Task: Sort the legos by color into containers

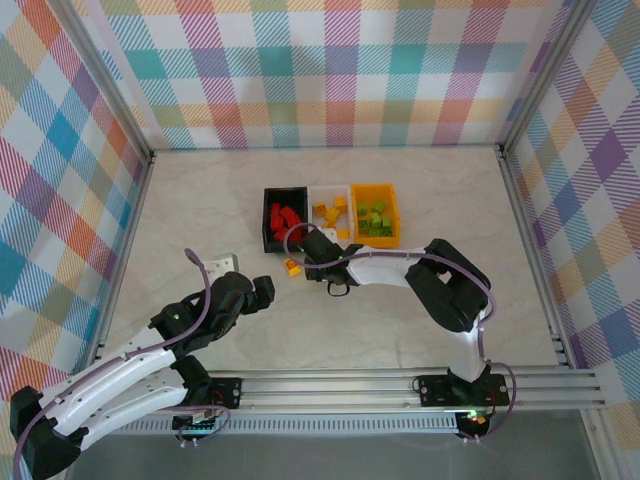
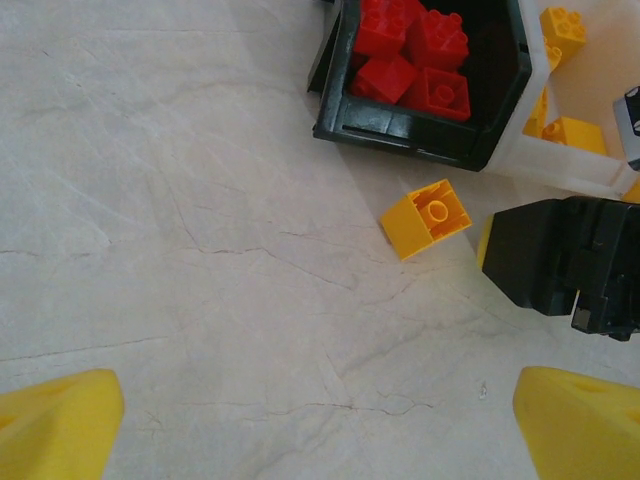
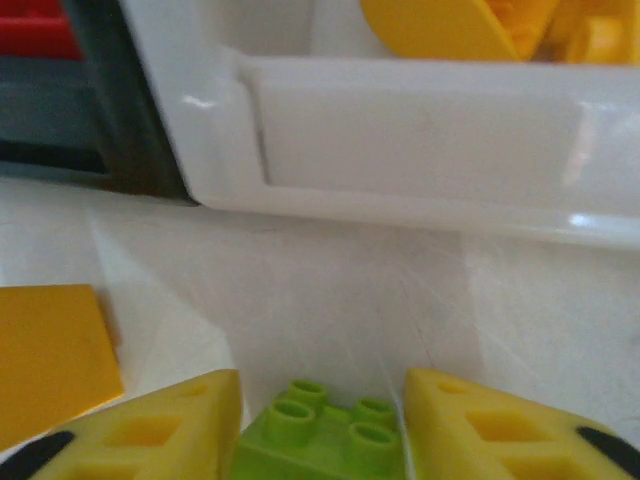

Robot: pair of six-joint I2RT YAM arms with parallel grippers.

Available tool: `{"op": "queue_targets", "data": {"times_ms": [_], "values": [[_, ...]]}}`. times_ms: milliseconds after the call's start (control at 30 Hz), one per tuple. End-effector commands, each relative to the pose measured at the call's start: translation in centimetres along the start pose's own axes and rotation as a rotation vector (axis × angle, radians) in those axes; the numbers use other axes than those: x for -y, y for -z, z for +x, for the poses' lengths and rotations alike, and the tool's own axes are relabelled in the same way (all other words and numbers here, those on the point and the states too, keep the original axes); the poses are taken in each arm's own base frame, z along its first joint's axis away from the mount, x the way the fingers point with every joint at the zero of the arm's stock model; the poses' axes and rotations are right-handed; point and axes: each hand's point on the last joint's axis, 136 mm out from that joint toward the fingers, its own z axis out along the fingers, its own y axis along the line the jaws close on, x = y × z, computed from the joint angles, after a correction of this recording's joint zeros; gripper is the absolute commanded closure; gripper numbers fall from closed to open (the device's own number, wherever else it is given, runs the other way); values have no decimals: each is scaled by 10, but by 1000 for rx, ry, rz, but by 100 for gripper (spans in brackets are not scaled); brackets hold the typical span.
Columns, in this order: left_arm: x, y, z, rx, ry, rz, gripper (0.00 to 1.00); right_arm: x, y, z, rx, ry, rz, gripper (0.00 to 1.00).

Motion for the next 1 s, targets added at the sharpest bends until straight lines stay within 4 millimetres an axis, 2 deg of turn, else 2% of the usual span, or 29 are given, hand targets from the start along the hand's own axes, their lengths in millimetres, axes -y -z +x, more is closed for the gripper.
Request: {"op": "queue_targets", "data": {"times_ms": [0,133,300,367,467,567,733,833,900,967], "values": [[-6,-3,5,-9,2,-19,0,7,4,2,4,-10,27,61],[-3,-2,5,-14,-1,-13,0,8,25,-4,47,-24,-13,70],[-4,-2,5,-17,-7,-14,0,20,76,-28,150,-20,-41,73],[-5,-3,7,-16,-7,-16,0,38,94,-44,185,-40,-30,73],[-5,-6,7,-14,-3,-21,0,71,109,-71,224,-89,-8,73],[-3,-7,6,-16,-3,-24,0,95,104,-95,209,-127,1,73],[-2,-4,2,-19,-12,-32,0,124,68,-122,146,-175,35,72],[-3,-1,0,-16,-12,-34,0,131,54,-136,135,-194,33,69],[-3,1,-1,-14,-8,-32,0,129,49,-144,134,-182,15,58],[-3,3,-3,-9,-5,-28,0,120,55,-151,155,-157,-25,39]]}}
